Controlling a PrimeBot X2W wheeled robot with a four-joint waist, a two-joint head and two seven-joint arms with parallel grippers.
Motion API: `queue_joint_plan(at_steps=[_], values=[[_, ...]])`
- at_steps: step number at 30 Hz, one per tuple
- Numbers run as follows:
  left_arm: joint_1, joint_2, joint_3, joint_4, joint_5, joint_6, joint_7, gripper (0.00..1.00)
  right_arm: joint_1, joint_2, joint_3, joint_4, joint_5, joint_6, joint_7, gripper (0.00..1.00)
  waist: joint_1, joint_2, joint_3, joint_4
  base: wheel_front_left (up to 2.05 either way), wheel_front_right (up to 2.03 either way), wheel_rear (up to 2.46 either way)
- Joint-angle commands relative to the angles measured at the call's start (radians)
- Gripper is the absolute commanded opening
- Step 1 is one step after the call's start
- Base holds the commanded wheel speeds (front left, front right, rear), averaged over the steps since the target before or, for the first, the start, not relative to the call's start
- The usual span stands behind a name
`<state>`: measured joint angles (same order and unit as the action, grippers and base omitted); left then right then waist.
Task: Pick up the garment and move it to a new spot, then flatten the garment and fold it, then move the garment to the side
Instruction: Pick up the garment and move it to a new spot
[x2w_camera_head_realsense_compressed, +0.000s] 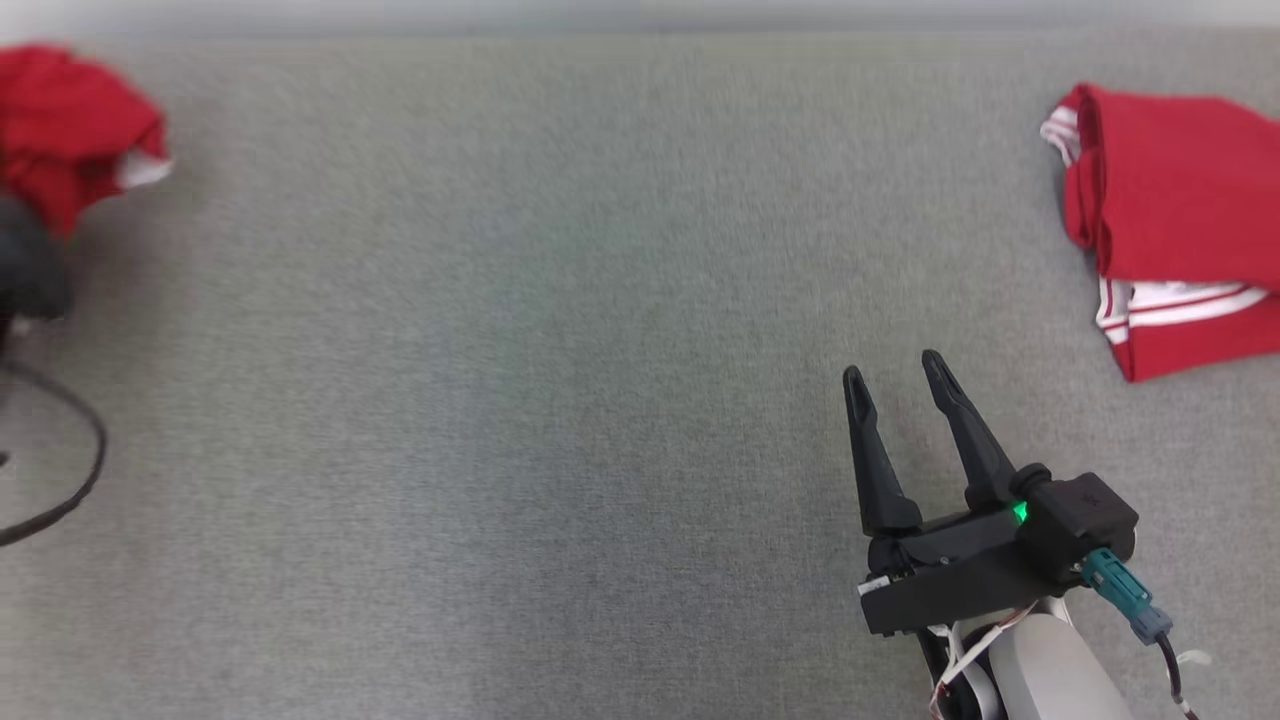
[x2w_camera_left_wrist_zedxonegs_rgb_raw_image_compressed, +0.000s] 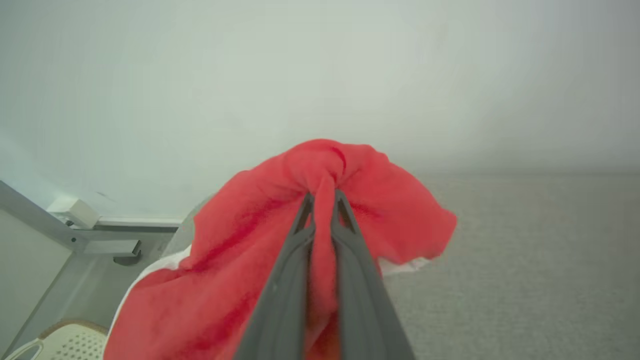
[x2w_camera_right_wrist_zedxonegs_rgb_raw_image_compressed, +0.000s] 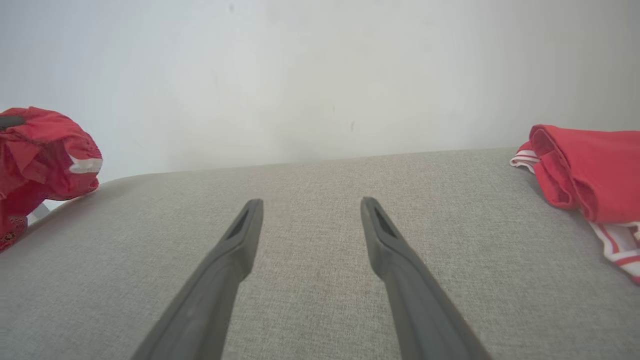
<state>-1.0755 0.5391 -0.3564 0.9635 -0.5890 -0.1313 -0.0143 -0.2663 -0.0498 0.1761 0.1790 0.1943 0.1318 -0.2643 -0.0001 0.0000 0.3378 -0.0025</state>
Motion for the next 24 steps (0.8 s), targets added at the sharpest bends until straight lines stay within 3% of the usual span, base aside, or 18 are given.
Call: queue_joint_plan(at_steps=[1, 13, 24], values=[[-0.018, -0.006, -0.008, -0.014, 0.011, 0.002, -0.014, 0.00, 0.012, -0.001, -0.002, 0.004, 0.008, -0.002, -0.001, 1.00, 0.0001, 0.0000, -0.062, 0.031, 0.00, 0.00, 0.00], [-0.066, -0.105, -0.115, -0.294, 0.011, 0.002, -0.021, 0.00, 0.084, -0.001, -0.057, 0.011, 0.040, -0.002, -0.001, 1.00, 0.0001, 0.0000, -0.158, -0.070, 0.00, 0.00, 0.00], [0.059, -0.222, -0.210, -0.547, 0.003, 0.033, 0.041, 0.00, 0.128, -0.001, -0.086, 0.009, 0.048, -0.002, -0.001, 1.00, 0.0001, 0.0000, -0.174, -0.154, 0.00, 0.00, 0.00]])
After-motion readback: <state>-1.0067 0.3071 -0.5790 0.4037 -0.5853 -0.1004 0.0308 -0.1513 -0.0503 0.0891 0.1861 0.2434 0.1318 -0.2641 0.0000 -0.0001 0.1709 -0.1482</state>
